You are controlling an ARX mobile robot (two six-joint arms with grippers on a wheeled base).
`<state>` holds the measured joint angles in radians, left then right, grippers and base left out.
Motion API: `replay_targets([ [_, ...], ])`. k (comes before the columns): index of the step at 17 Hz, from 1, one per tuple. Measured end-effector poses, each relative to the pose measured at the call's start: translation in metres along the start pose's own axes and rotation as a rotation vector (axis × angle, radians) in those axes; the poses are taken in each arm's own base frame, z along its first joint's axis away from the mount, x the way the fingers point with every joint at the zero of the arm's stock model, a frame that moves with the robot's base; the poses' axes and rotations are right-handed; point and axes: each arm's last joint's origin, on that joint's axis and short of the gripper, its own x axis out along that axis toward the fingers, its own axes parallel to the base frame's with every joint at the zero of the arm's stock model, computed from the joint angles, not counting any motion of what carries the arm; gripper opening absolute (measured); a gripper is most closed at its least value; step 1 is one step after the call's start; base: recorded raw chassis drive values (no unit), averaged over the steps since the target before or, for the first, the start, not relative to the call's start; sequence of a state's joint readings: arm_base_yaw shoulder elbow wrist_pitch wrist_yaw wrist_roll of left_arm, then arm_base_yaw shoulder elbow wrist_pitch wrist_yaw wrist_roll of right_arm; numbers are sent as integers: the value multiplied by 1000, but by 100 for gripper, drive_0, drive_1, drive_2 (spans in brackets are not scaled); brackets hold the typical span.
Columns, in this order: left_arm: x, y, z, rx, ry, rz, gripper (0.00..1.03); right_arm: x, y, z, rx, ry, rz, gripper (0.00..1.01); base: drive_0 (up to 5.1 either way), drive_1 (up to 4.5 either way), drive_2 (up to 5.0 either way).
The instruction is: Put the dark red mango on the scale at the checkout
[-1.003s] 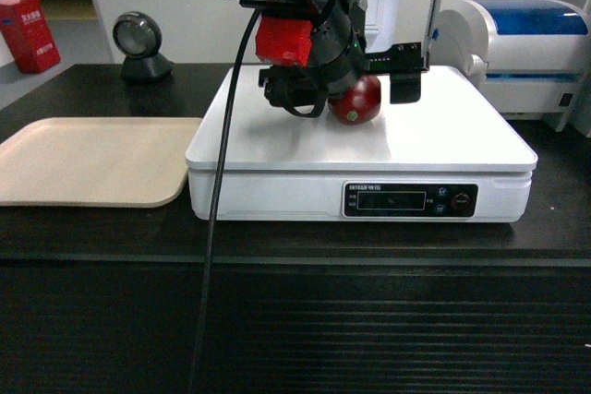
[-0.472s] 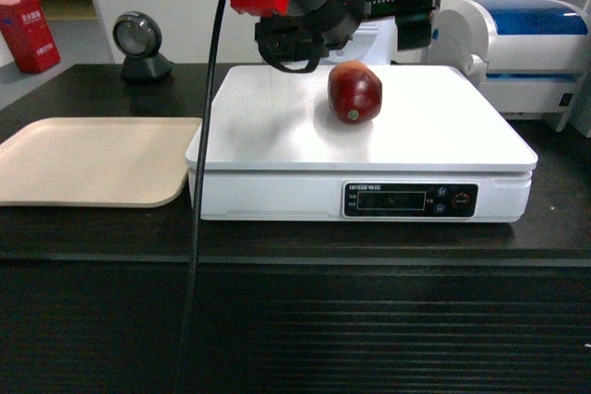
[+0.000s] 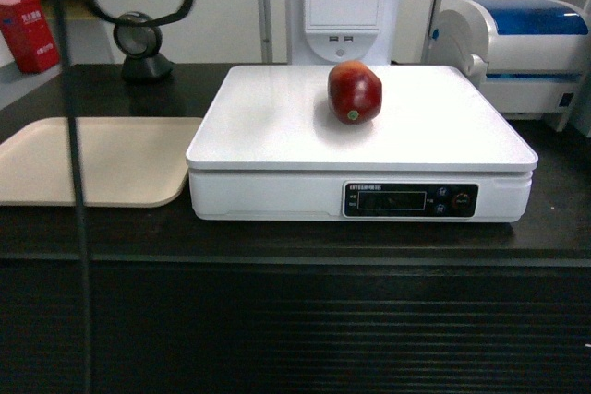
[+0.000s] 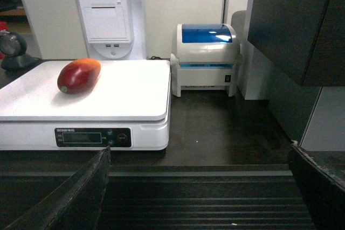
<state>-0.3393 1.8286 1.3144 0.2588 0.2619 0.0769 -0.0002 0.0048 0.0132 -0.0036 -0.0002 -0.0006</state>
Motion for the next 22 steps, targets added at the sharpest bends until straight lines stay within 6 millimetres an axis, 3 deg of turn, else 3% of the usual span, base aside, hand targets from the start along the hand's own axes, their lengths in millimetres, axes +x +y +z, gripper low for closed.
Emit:
replay_targets([
  [4,-63,44,-26,-195,-59,264,98,0,0,0,0,0,0,98,0,0,0],
  [6,-99,54,-39,-231,-95,330,98,0,0,0,0,0,0,98,0,0,0],
  [8,-121,58,-51,-236,-101,361,98,0,0,0,0,0,0,98,0,0,0],
  [9,-129,57,-56,-171,-190,465,90,0,0,0,0,0,0,98,0,0,0],
  [12,-187,41,-87,-106,-257,625,56,0,0,0,0,0,0,98,0,0,0],
  [17,-217,10,-127,-106,-228,604,2,0,0,0,0,0,0,98,0,0,0],
  [22,-240,-9,-146,-102,-229,606,2,0,0,0,0,0,0,98,0,0,0],
])
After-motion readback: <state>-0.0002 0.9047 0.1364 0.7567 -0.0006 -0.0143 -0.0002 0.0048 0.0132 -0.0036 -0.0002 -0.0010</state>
